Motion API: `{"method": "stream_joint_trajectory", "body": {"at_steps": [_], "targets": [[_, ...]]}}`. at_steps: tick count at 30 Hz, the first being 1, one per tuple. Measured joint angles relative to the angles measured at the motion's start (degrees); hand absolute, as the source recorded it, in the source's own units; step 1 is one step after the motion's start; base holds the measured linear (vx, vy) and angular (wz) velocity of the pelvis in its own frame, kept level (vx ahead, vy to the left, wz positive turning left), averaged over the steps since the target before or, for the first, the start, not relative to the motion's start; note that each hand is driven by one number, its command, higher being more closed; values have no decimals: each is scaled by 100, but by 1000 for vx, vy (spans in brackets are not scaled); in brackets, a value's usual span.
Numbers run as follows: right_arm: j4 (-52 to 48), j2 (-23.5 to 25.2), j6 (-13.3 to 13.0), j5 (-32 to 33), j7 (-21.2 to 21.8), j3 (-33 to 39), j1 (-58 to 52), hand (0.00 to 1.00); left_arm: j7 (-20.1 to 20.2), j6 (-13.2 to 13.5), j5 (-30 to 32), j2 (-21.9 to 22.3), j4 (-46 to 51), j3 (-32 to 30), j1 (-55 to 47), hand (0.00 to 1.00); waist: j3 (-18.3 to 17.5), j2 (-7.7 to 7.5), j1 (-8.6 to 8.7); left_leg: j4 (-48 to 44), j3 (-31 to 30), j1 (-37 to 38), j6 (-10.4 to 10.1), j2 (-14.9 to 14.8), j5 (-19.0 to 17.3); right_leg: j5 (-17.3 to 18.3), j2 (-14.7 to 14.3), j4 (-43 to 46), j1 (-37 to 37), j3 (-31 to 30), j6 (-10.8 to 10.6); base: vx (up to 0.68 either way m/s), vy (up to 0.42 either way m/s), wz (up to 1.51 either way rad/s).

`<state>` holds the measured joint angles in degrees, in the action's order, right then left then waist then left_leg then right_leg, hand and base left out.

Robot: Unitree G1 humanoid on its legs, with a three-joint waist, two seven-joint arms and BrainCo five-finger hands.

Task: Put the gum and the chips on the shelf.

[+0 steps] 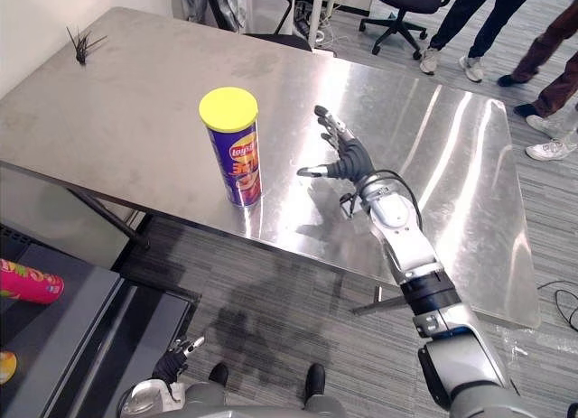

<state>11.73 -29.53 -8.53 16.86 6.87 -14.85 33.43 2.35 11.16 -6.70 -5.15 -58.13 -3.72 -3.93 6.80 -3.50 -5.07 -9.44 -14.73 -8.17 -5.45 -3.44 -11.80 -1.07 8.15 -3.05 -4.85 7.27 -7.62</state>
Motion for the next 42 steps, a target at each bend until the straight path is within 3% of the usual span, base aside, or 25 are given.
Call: {"method": "stream_joint_trajectory", "body": {"at_steps": [13,18,42], "targets": [[55,17,0,104,12,-831,928,0,-124,-3,-230,39,3,-122,37,0,112,-33,-62,4,13,-17,0,-17,0,-5,-11,1,-52,-93,7,3,0,-2],[74,30,0,171,89,-847,929,0,-194,-8,-437,53,-8,-257,36,0,112,-33,-160,3,0,-4,0,-21,0,-4,-13,1,-34,-92,6,-1,-1,1],[519,416,87,128,-33,-831,1114,0,-370,-4,-611,107,0,-464,35,0,128,-69,-290,81,-143,3,-65,-37,166,-4,-31,7,19,11,6,-7,-3,3]]}}
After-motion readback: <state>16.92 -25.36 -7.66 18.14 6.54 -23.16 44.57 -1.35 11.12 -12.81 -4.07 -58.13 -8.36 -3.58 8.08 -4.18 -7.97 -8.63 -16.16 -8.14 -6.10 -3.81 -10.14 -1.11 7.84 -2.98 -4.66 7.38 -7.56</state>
